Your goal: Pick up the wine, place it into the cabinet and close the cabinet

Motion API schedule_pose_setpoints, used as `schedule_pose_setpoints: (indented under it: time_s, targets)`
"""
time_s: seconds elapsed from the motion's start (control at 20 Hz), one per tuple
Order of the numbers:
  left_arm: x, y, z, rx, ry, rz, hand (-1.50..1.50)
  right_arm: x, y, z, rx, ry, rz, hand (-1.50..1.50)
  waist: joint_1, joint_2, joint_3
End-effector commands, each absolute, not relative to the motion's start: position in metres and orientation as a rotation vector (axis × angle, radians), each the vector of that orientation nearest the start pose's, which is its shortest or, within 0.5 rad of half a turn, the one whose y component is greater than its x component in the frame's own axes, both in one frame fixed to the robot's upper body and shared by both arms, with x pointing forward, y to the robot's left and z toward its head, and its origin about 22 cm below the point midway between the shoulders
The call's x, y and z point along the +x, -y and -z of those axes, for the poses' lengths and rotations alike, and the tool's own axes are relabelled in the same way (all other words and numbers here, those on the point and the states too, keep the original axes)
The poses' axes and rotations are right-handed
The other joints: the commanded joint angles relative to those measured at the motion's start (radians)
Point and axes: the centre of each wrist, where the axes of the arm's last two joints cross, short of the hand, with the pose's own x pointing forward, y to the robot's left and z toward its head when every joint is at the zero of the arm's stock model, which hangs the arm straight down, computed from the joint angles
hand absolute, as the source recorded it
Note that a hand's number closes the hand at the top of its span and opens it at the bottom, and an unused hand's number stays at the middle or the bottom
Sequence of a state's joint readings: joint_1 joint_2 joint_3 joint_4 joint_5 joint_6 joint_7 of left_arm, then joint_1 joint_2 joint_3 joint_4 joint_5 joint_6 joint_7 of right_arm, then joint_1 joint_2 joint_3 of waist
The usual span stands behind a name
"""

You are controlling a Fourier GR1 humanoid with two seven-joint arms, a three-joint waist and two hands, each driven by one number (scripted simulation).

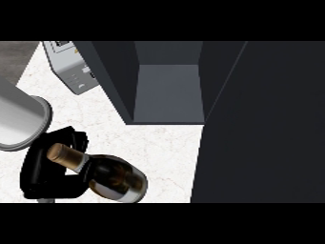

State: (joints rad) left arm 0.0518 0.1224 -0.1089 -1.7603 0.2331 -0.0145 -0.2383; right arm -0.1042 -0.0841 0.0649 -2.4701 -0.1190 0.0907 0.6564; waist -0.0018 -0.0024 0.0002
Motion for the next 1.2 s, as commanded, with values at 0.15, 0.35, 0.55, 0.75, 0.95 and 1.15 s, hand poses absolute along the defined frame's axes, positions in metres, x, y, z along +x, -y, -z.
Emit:
schedule_pose_setpoints:
  time_s: [0.15, 0.35, 0.55, 0.75, 0.95, 1.15]
  targets:
    - [0.237, -0.183, -0.063, -0.317, 1.882, 0.023, 1.50, 0.131, 0.225, -0.208, 0.229, 1.922, -0.275, -1.50, -0.008, 0.001, 0.000]
    - [0.227, -0.157, -0.087, -0.360, 1.908, 0.013, 1.50, 0.129, 0.219, -0.210, 0.245, 1.935, -0.263, -1.50, -0.005, 0.000, 0.000]
    - [0.240, -0.120, -0.103, -0.347, 1.897, 0.000, 1.50, 0.142, 0.229, -0.208, 0.222, 1.956, -0.235, -1.50, -0.010, 0.002, 0.001]
    - [0.249, -0.109, -0.105, -0.360, 1.889, -0.016, 1.50, 0.140, 0.224, -0.215, 0.258, 1.940, -0.262, -1.50, -0.006, 0.002, 0.000]
    - [0.264, -0.083, -0.117, -0.287, 1.914, 0.001, 1.50, 0.138, 0.210, -0.201, 0.247, 1.913, -0.252, -1.50, -0.010, 0.002, 0.000]
    - [0.265, -0.064, -0.135, -0.269, 1.906, -0.020, 1.50, 0.132, 0.220, -0.207, 0.249, 1.924, -0.258, -1.50, -0.012, 0.001, 0.000]
